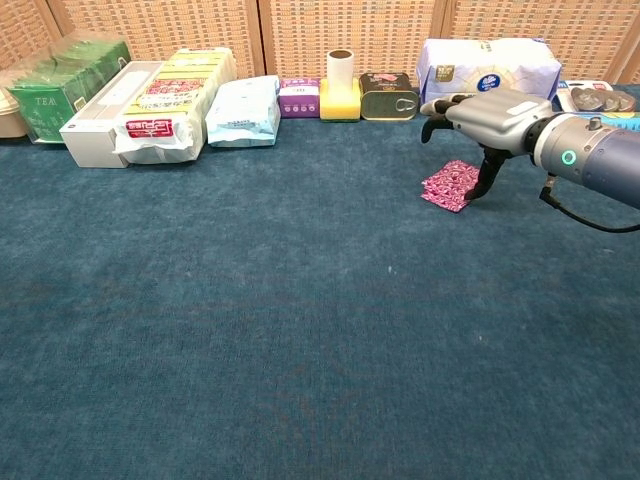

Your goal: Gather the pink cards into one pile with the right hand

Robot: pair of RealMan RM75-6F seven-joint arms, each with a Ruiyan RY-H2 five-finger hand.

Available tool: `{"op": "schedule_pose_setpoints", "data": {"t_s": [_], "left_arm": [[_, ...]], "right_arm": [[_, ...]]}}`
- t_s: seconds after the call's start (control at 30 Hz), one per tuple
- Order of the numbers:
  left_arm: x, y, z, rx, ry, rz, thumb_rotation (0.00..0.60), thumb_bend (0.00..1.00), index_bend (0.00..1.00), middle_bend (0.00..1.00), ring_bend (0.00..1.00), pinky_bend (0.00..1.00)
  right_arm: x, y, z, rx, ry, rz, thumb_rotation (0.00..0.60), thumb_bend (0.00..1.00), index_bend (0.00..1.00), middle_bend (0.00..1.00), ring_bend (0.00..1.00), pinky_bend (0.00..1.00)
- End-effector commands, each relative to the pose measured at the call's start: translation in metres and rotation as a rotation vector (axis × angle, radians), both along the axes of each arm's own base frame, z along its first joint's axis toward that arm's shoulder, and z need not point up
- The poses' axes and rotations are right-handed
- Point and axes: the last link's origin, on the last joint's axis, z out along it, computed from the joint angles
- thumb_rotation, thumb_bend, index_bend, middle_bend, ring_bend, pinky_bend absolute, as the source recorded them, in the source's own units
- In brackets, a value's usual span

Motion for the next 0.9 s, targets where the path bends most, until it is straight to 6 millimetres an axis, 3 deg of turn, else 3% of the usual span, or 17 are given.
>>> {"op": "schedule_pose_setpoints", "data": {"t_s": [0.03,0.3,0.6,0.9], "left_arm": [[0.000,0.000,0.000,0.001,-0.001,0.000,0.600,0.06,0.00,0.00,0.00,0.00],[0.000,0.000,0.000,-0.002,0.000,0.000,0.600,0.06,0.00,0.00,0.00,0.00],[0.002,-0.002,0.000,-0.005,-0.002,-0.008,0.600,0.06,0.00,0.00,0.00,0.00],[0.001,-0.004,0.006,0.031,0.001,-0.016,0.600,0.06,0.00,0.00,0.00,0.00]], "right_arm": [[0.001,0.000,0.001,0.003,-0.007,0.000,0.600,0.09,0.21,0.05,0.06,0.23],[0.000,0.009,0.009,0.029,-0.036,0.016,0.600,0.10,0.21,0.08,0.06,0.20],[0.007,0.027,0.027,0.083,-0.184,-0.073,0.600,0.10,0.21,0.11,0.09,0.18],[0.002,0.083,0.083,0.031,-0.313,-0.062,0.600,0.10,0.24,0.17,0.17,0.25]]}}
